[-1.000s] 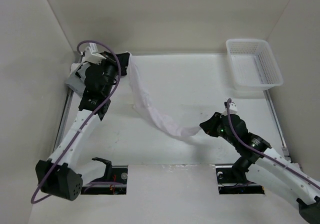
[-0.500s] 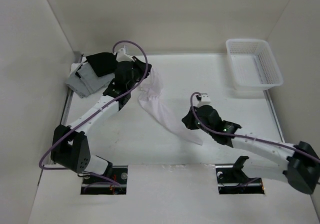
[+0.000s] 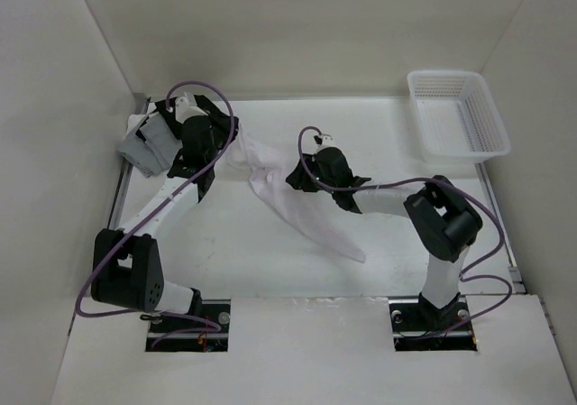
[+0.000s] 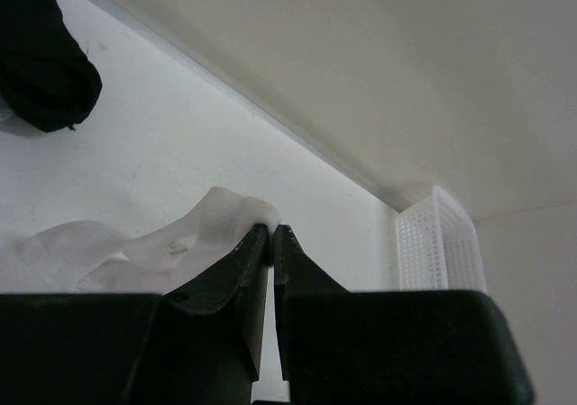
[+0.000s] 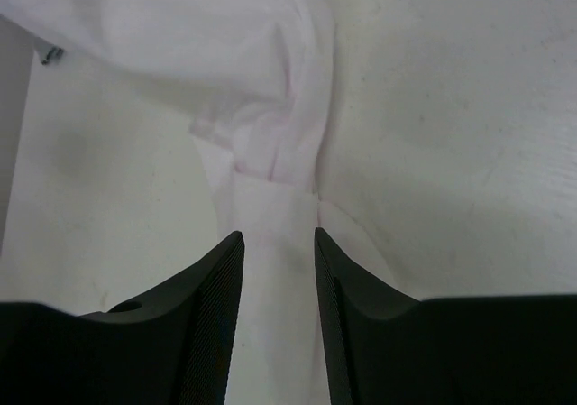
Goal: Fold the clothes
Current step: Flatten the tank top out
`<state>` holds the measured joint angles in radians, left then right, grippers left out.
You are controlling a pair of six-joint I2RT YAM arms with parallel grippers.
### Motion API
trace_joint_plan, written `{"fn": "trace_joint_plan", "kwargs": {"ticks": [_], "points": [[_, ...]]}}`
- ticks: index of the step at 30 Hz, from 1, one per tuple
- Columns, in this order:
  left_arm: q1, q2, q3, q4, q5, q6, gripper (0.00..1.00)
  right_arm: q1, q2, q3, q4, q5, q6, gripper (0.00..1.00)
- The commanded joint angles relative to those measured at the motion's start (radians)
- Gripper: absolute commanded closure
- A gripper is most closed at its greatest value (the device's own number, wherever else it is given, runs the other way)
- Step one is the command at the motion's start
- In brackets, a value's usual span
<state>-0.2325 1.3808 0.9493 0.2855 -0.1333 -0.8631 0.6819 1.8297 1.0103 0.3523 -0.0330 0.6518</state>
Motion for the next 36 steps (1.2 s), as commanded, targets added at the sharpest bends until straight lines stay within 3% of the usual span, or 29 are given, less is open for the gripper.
{"fn": "trace_joint_plan", "kwargs": {"ticks": [1, 4, 10, 13, 18, 22, 31, 36], "points": [[-0.003, 0.023, 0.014, 0.081, 0.034, -0.028, 0.95, -0.006, 0.071, 0.088, 0.085, -0.025, 0.025, 0.58], [0.0, 0.035, 0.013, 0.092, 0.04, -0.03, 0.95, -0.005, 0.134, 0.135, 0.054, -0.048, 0.032, 0.58], [-0.003, 0.046, 0.006, 0.107, 0.043, -0.028, 0.95, -0.008, 0.151, 0.145, 0.022, 0.01, 0.039, 0.72], [-0.004, 0.047, 0.008, 0.107, 0.043, -0.028, 0.95, -0.014, 0.149, 0.149, -0.004, 0.031, 0.037, 0.74], [-0.001, 0.038, 0.005, 0.107, 0.043, -0.028, 0.95, -0.014, 0.152, 0.149, -0.038, 0.007, 0.046, 0.99], [0.003, 0.047, 0.02, 0.107, 0.043, -0.025, 0.96, 0.003, 0.048, 0.059, -0.016, 0.037, 0.063, 1.0], [0.035, 0.136, 0.121, 0.099, 0.049, -0.011, 0.97, 0.288, -0.257, -0.209, -0.114, 0.186, 0.087, 1.0], [0.052, 0.178, 0.183, 0.093, 0.087, -0.02, 0.97, 0.53, -0.205, -0.204, -0.197, 0.122, 0.183, 0.92]]}}
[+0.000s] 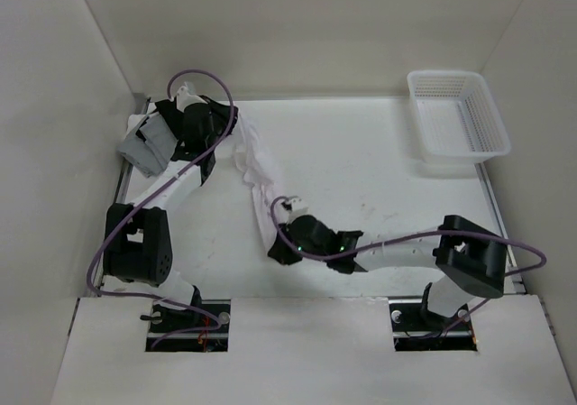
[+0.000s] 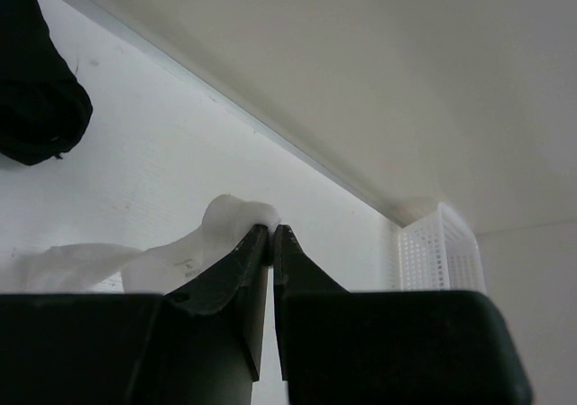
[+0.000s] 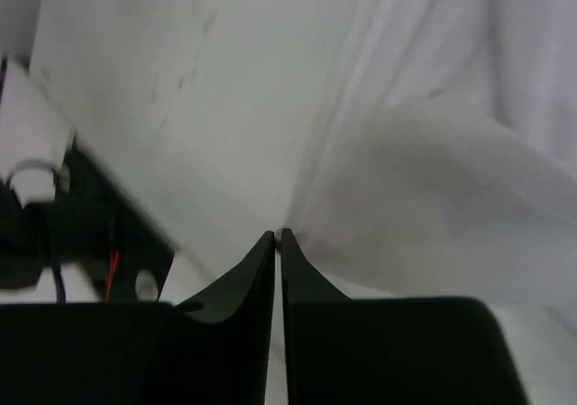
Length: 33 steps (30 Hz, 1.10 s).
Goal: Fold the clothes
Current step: Flatten the tank top out
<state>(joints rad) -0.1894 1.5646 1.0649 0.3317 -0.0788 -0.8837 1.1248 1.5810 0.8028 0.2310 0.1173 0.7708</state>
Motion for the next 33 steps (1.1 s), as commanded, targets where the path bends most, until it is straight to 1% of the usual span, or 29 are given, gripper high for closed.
{"fn": "trace_joint_plan", "kwargs": {"ticks": [1, 3, 4, 5, 7, 8, 9, 12, 13, 14, 16, 17, 19, 20, 21, 23, 25, 29, 33], "points": [[0.011, -0.006, 0.07, 0.047, 0.034, 0.002, 0.97, 0.118, 0.059, 0.024, -0.085, -0.059, 0.071, 0.87], [0.017, -0.015, 0.07, 0.047, 0.036, 0.008, 0.97, 0.166, 0.056, 0.058, -0.101, -0.105, 0.061, 0.74], [0.02, -0.018, 0.069, 0.047, 0.036, 0.009, 0.97, 0.177, 0.038, 0.062, -0.107, -0.108, 0.052, 0.69], [0.026, -0.023, 0.067, 0.047, 0.037, 0.012, 0.97, 0.18, 0.001, 0.061, -0.113, -0.105, 0.039, 0.65], [0.038, -0.028, 0.064, 0.047, 0.037, 0.014, 0.97, 0.143, -0.094, 0.039, -0.125, -0.081, 0.018, 0.62], [0.046, -0.028, 0.066, 0.047, 0.04, 0.014, 0.97, 0.111, -0.146, 0.023, -0.128, -0.067, -0.001, 0.61], [0.051, -0.021, 0.07, 0.047, 0.042, 0.014, 0.97, 0.068, -0.191, 0.003, -0.131, -0.051, -0.013, 0.63], [0.054, 0.023, 0.11, 0.047, 0.057, 0.012, 0.97, -0.07, -0.259, -0.054, -0.13, -0.031, -0.028, 0.79], [0.051, 0.046, 0.131, 0.047, 0.065, 0.012, 0.97, -0.119, -0.257, -0.065, -0.127, -0.031, -0.036, 0.84], [0.049, 0.07, 0.157, 0.046, 0.07, 0.011, 0.97, -0.163, -0.248, -0.071, -0.124, -0.031, -0.041, 0.85], [0.032, 0.121, 0.223, 0.03, 0.074, 0.014, 0.97, -0.232, -0.199, -0.08, -0.105, -0.019, -0.051, 0.85], [0.023, 0.146, 0.262, 0.017, 0.079, 0.015, 0.97, -0.262, -0.169, -0.082, -0.098, -0.018, -0.051, 0.82], [0.005, 0.181, 0.325, -0.006, 0.083, 0.022, 0.97, -0.291, -0.109, -0.079, -0.075, -0.028, -0.054, 0.68], [-0.003, 0.193, 0.346, -0.014, 0.083, 0.026, 0.97, -0.291, -0.086, -0.073, -0.067, -0.044, -0.057, 0.63], [-0.008, 0.204, 0.363, -0.02, 0.083, 0.031, 0.97, -0.279, -0.073, -0.067, -0.059, -0.076, -0.061, 0.6], [-0.014, 0.227, 0.392, -0.026, 0.085, 0.038, 0.97, -0.242, -0.049, -0.06, -0.02, -0.126, -0.074, 0.57], [-0.021, 0.25, 0.418, -0.031, 0.088, 0.038, 0.97, -0.224, -0.017, -0.05, 0.014, -0.137, -0.082, 0.57], [-0.04, 0.275, 0.438, -0.034, 0.09, 0.04, 0.97, -0.222, 0.066, 0.001, 0.025, -0.154, -0.084, 0.58], [-0.041, 0.281, 0.435, -0.034, 0.09, 0.048, 0.97, -0.213, 0.076, 0.03, 0.005, -0.169, -0.085, 0.59]]}}
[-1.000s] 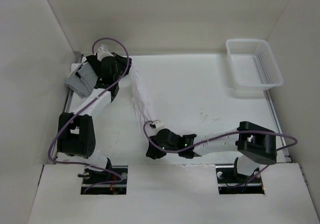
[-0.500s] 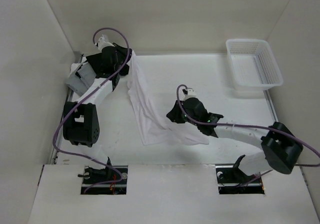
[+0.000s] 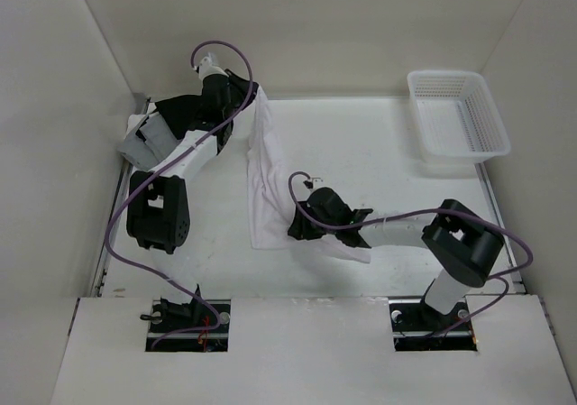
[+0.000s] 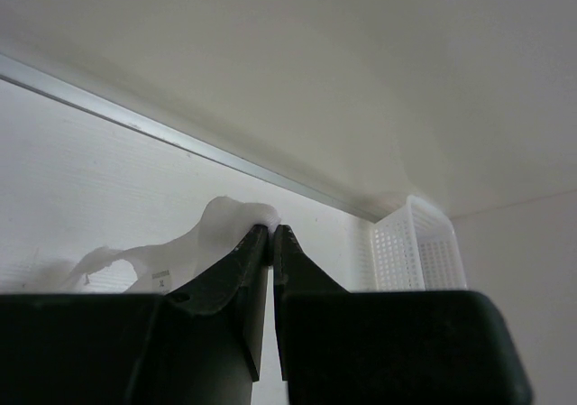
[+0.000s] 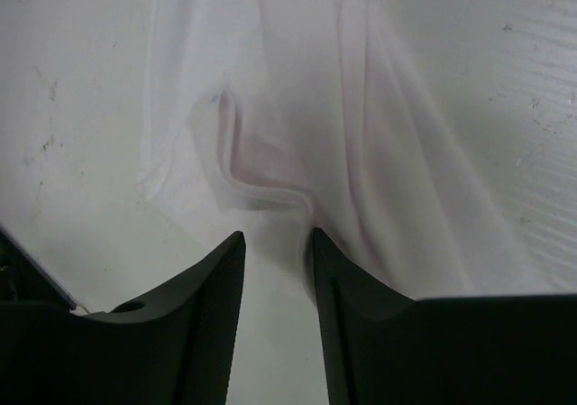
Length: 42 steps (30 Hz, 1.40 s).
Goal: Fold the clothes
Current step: Flatten the tank top out
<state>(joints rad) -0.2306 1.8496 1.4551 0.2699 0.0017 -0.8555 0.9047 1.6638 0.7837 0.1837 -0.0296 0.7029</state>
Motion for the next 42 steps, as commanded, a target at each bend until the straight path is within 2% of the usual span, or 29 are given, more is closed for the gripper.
{"fn": "trace_joint_plan", "kwargs": {"ticks": [1, 2, 4, 6, 7, 11, 13, 15, 17, 20, 24, 27, 29, 31, 36, 39, 42], "points": [[0.0, -0.003, 0.044, 0.028, 0.009, 0.021, 0.97, 0.019, -0.013, 0.048, 0.048, -0.023, -0.02, 0.62], [0.001, -0.001, 0.044, 0.028, 0.011, 0.021, 0.97, 0.03, -0.016, 0.046, 0.042, -0.024, -0.025, 0.67], [0.001, 0.003, 0.048, 0.028, 0.012, 0.021, 0.97, 0.059, -0.016, 0.048, 0.013, -0.023, -0.029, 0.87], [0.0, 0.007, 0.054, 0.028, 0.012, 0.022, 0.97, 0.107, -0.035, 0.036, -0.004, -0.006, -0.051, 0.96], [-0.002, 0.01, 0.06, 0.029, 0.015, 0.024, 0.97, 0.142, -0.054, 0.022, -0.001, 0.005, -0.071, 0.97], [-0.003, 0.025, 0.088, 0.028, 0.024, 0.021, 0.97, 0.311, -0.133, -0.021, -0.035, 0.007, -0.161, 0.97], [-0.006, 0.031, 0.1, 0.028, 0.024, 0.019, 0.97, 0.389, -0.145, -0.031, -0.081, 0.007, -0.181, 0.94], [-0.009, 0.033, 0.105, 0.031, 0.024, 0.021, 0.97, 0.427, -0.138, -0.031, -0.139, 0.025, -0.203, 0.87], [-0.011, 0.023, 0.099, 0.032, 0.024, 0.024, 0.97, 0.431, -0.134, -0.043, -0.153, 0.094, -0.201, 0.73], [-0.002, -0.012, 0.054, 0.038, 0.024, 0.026, 0.96, 0.383, -0.2, -0.066, -0.136, 0.155, -0.201, 0.6], [0.023, -0.093, -0.073, 0.077, 0.014, 0.038, 0.91, 0.253, -0.298, -0.104, -0.023, 0.131, -0.16, 0.57], [0.035, -0.144, -0.163, 0.097, 0.003, 0.039, 0.75, 0.094, -0.245, -0.068, 0.032, 0.103, -0.105, 0.57], [0.029, -0.167, -0.208, 0.101, -0.008, 0.049, 0.64, 0.017, -0.149, 0.0, 0.054, 0.111, -0.102, 0.52], [0.02, -0.2, -0.257, 0.092, -0.023, 0.064, 0.58, -0.049, -0.031, 0.079, 0.066, 0.123, -0.085, 0.51], [-0.045, -0.373, -0.465, 0.088, -0.15, 0.162, 0.57, -0.143, 0.174, 0.224, 0.074, 0.086, 0.012, 0.5], [-0.121, -0.486, -0.593, 0.062, -0.251, 0.213, 0.66, -0.186, 0.246, 0.273, 0.106, 0.007, 0.081, 0.53], [-0.228, -0.562, -0.694, 0.019, -0.316, 0.268, 0.74, -0.233, 0.307, 0.314, 0.183, -0.13, 0.156, 0.67]]}}
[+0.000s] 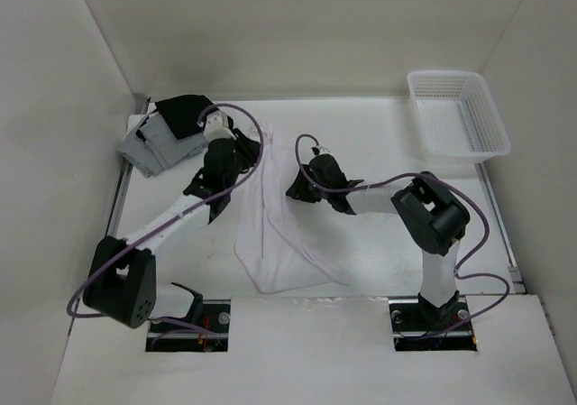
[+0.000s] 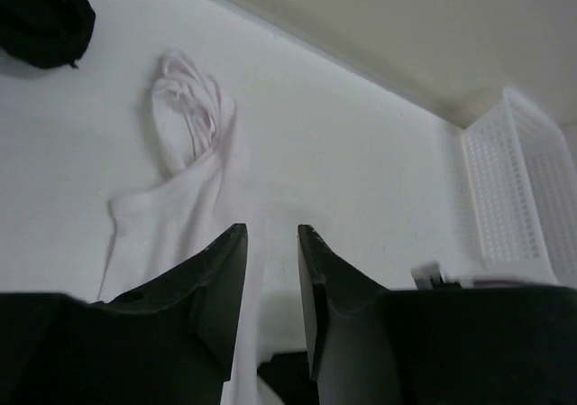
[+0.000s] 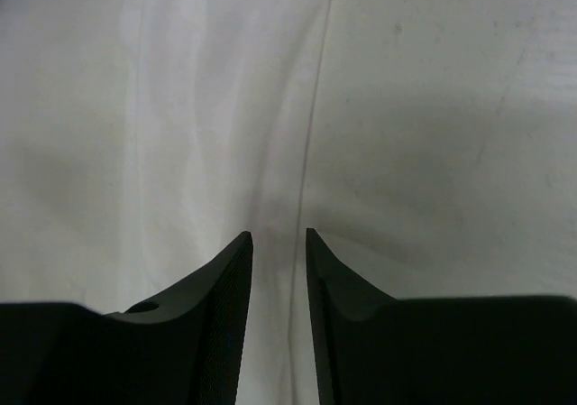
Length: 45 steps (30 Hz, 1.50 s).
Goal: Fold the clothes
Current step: Flatten the tank top out
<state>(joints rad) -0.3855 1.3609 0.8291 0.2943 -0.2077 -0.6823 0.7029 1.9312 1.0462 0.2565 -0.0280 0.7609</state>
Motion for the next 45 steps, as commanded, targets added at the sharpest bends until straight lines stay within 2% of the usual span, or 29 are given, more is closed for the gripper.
{"fn": "trace_joint_plan", "kwargs": {"ticks": [1, 3, 7, 13, 15, 16, 18, 19, 21, 25, 28, 29, 32, 34, 35, 39, 41, 44, 45], "points": [[-0.113, -0.094, -0.102, -0.027, -0.123, 0.108, 0.75, -0.05, 0.052, 0.057, 0.148, -0.169, 0.129, 0.67], [-0.178, -0.126, -0.149, -0.072, -0.15, 0.128, 0.76, -0.082, 0.064, 0.057, 0.212, -0.223, 0.182, 0.64], [-0.298, -0.221, -0.251, -0.194, -0.188, 0.106, 0.79, -0.115, 0.084, 0.083, 0.218, -0.243, 0.218, 0.48], [-0.479, -0.31, -0.335, -0.395, -0.222, -0.029, 0.79, -0.116, 0.186, 0.176, 0.145, -0.282, 0.239, 0.5], [-0.535, -0.304, -0.341, -0.443, -0.229, -0.065, 0.78, -0.116, 0.212, 0.207, 0.151, -0.305, 0.256, 0.55], [-0.566, -0.296, -0.341, -0.464, -0.24, -0.083, 0.78, -0.118, 0.224, 0.227, 0.155, -0.323, 0.262, 0.65], [-0.629, -0.27, -0.331, -0.494, -0.272, -0.106, 0.78, -0.137, 0.229, 0.25, 0.155, -0.322, 0.276, 0.91], [-0.655, -0.254, -0.32, -0.504, -0.291, -0.109, 0.78, -0.156, 0.218, 0.252, 0.158, -0.302, 0.282, 0.96], [-0.704, -0.215, -0.294, -0.52, -0.326, -0.114, 0.79, -0.205, 0.18, 0.242, 0.156, -0.245, 0.282, 1.0], [-0.761, -0.161, -0.243, -0.54, -0.403, -0.115, 0.8, -0.331, 0.105, 0.213, 0.145, -0.172, 0.285, 1.0], [-0.78, -0.17, -0.225, -0.547, -0.446, -0.106, 0.8, -0.409, 0.083, 0.213, 0.133, -0.15, 0.288, 1.0], [-0.781, -0.18, -0.222, -0.552, -0.456, -0.106, 0.8, -0.429, 0.083, 0.221, 0.127, -0.153, 0.288, 0.97], [-0.775, -0.203, -0.222, -0.546, -0.493, -0.105, 0.8, -0.447, 0.084, 0.236, 0.11, -0.185, 0.27, 0.72], [-0.767, -0.203, -0.217, -0.518, -0.519, -0.099, 0.8, -0.446, 0.081, 0.229, 0.096, -0.204, 0.247, 0.62], [-0.76, -0.194, -0.205, -0.5, -0.53, -0.079, 0.8, -0.443, 0.072, 0.212, 0.095, -0.202, 0.235, 0.61], [-0.691, -0.122, -0.168, -0.373, -0.552, 0.061, 0.78, -0.443, -0.006, 0.089, 0.141, -0.171, 0.212, 0.63], [-0.633, -0.059, -0.148, -0.298, -0.521, 0.142, 0.78, -0.443, -0.053, 0.019, 0.176, -0.171, 0.21, 0.7], [-0.557, 0.021, -0.13, -0.204, -0.461, 0.207, 0.77, -0.435, -0.125, -0.095, 0.225, -0.17, 0.215, 0.87], [-0.537, 0.044, -0.124, -0.18, -0.443, 0.22, 0.76, -0.432, -0.149, -0.132, 0.245, -0.167, 0.216, 0.89]]}}
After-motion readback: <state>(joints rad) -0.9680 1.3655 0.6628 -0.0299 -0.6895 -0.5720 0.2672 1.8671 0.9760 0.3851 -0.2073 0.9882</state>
